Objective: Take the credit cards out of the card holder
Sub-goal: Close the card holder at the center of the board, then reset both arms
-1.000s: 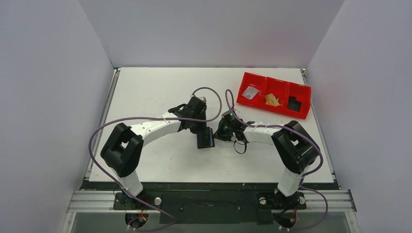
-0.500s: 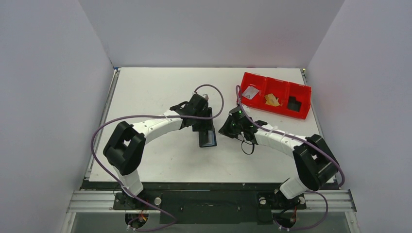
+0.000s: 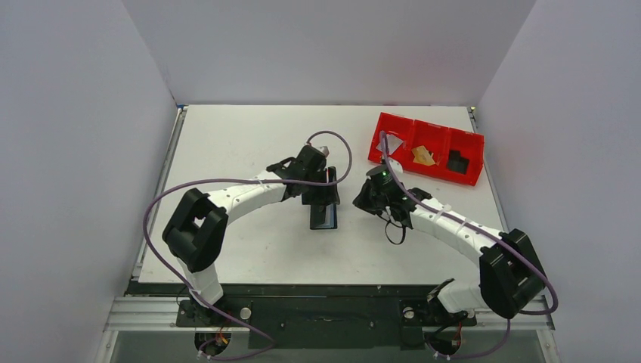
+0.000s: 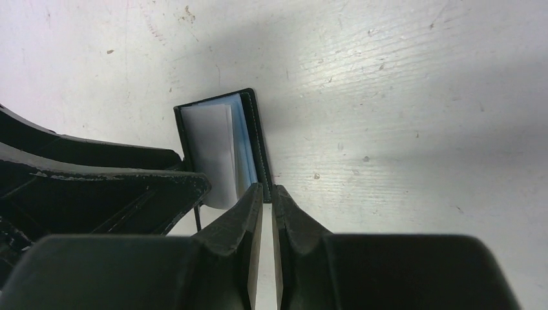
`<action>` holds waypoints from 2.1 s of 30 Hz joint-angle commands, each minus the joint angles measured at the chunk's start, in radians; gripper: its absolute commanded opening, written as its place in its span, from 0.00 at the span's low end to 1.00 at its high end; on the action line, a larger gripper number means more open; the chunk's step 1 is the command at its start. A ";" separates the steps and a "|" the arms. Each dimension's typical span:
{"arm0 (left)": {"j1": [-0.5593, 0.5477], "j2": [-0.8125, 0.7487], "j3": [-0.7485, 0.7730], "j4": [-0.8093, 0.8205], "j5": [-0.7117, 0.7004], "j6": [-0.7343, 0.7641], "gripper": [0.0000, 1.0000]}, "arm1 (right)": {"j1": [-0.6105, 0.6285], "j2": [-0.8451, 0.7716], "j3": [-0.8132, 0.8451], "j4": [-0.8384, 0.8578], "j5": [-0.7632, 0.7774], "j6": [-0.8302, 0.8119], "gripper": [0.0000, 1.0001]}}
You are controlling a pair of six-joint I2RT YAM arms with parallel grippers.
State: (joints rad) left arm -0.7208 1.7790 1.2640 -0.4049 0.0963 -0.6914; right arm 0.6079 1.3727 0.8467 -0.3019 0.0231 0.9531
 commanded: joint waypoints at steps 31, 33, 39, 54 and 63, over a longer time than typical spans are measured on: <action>-0.019 0.013 -0.005 0.195 0.126 -0.026 0.65 | -0.012 -0.098 0.058 -0.083 0.088 -0.050 0.18; -0.016 -0.006 -0.006 0.194 0.123 -0.022 0.65 | -0.012 -0.099 0.060 -0.080 0.086 -0.050 0.21; 0.010 -0.116 0.054 0.097 0.072 0.014 0.65 | -0.014 -0.126 0.082 -0.084 0.093 -0.059 0.33; 0.177 -0.416 -0.011 -0.047 -0.024 0.093 0.66 | -0.015 -0.265 0.113 -0.099 0.157 -0.095 0.61; 0.214 -0.466 -0.055 -0.058 -0.029 0.109 0.66 | -0.016 -0.340 0.112 -0.098 0.194 -0.119 0.66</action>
State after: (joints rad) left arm -0.5148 1.3560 1.2205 -0.4599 0.0807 -0.6113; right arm 0.6014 1.0668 0.9195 -0.4141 0.1734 0.8589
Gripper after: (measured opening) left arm 0.655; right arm 0.653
